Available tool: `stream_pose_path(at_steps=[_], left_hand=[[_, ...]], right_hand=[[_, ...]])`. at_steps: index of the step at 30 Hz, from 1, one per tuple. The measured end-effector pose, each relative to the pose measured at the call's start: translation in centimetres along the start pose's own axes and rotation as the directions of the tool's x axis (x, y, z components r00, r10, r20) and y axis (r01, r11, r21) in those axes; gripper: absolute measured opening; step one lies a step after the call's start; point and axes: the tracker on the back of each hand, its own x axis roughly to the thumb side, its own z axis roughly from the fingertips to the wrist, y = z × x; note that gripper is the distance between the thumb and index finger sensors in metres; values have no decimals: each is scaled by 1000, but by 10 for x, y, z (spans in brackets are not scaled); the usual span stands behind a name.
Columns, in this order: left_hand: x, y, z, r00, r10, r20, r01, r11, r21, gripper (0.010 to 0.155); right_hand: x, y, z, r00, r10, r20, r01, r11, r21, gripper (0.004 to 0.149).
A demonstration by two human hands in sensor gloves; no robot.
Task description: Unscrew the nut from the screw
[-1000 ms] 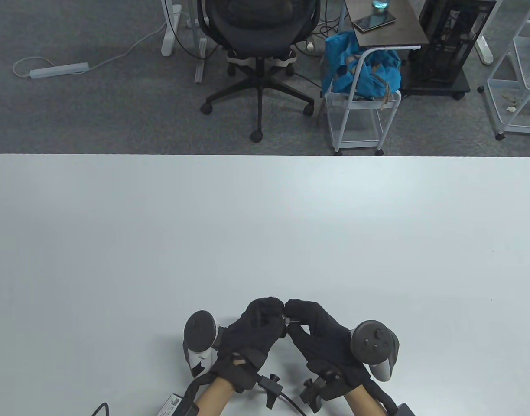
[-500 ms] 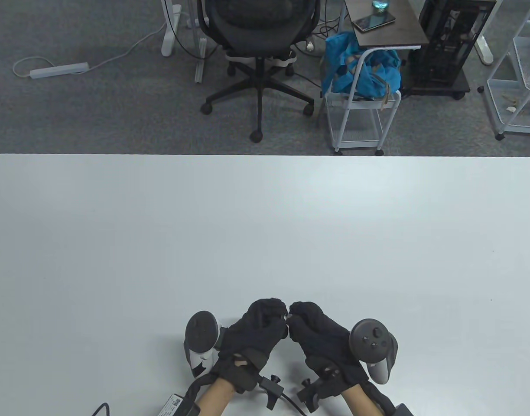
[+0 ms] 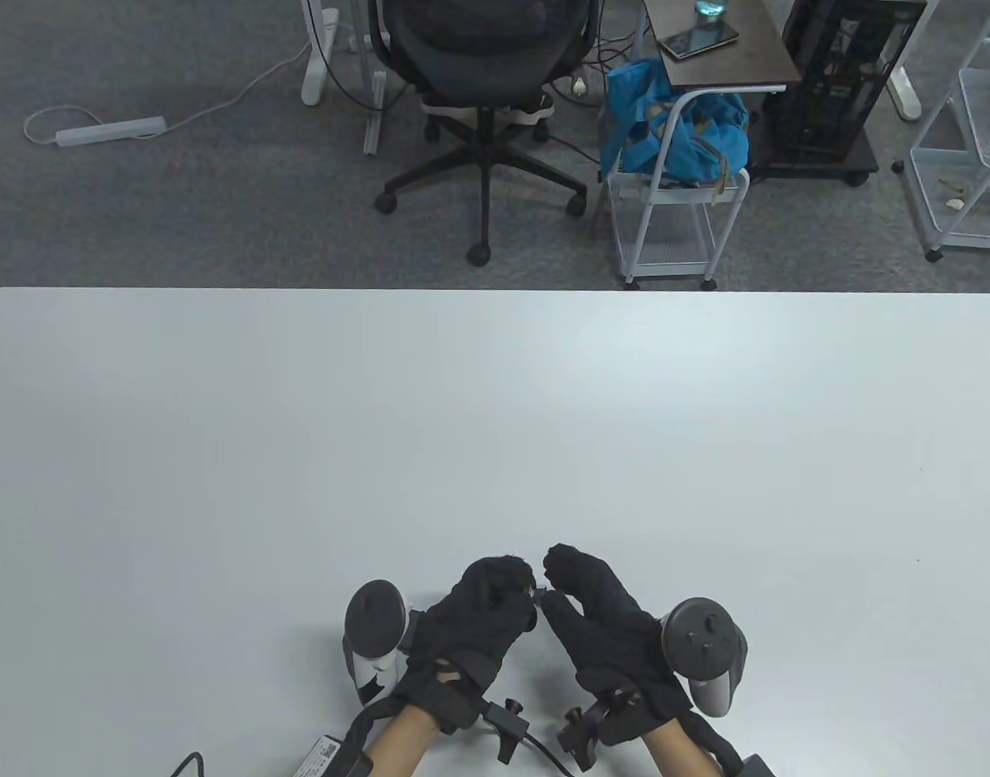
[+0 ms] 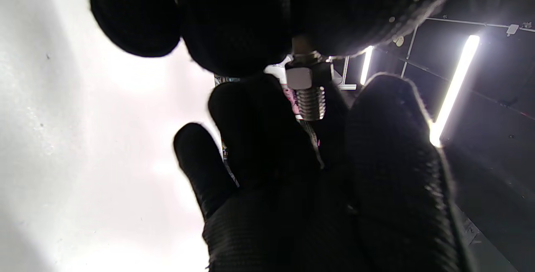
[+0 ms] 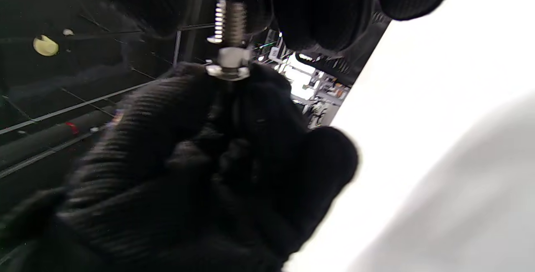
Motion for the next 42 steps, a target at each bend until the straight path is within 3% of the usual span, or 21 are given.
stream_pose_path(at_steps=[4, 14, 19, 23, 28, 34, 42], left_hand=[[0, 0, 0, 1000, -2, 5, 2, 1000, -5, 48], [-1, 0, 0, 1000, 13, -8, -13, 1000, -1, 48], [0, 1, 0, 1000, 17, -6, -17, 1000, 4, 48], [-1, 1, 0, 1000, 8, -2, -8, 1000, 1, 48], [-1, 0, -1, 1000, 1, 2, -1, 1000, -9, 48], [-5, 0, -2, 1000, 23, -19, -24, 998, -54, 48], [-4, 2, -2, 999, 36, -23, -36, 999, -16, 48]], right_hand=[[-1, 4, -1, 1000, -9, -29, 10, 1000, 26, 61], [9, 4, 0, 998, 35, 61, -37, 999, 40, 51], [6, 4, -1, 998, -43, 44, 41, 997, 58, 62], [1, 2, 0, 999, 31, -17, -31, 999, 10, 68], [1, 4, 0, 1000, 2, -25, -2, 1000, -5, 56], [5, 2, -1, 1000, 10, 21, -9, 1000, -12, 53], [10, 3, 0, 998, 28, 58, -31, 998, 46, 51]])
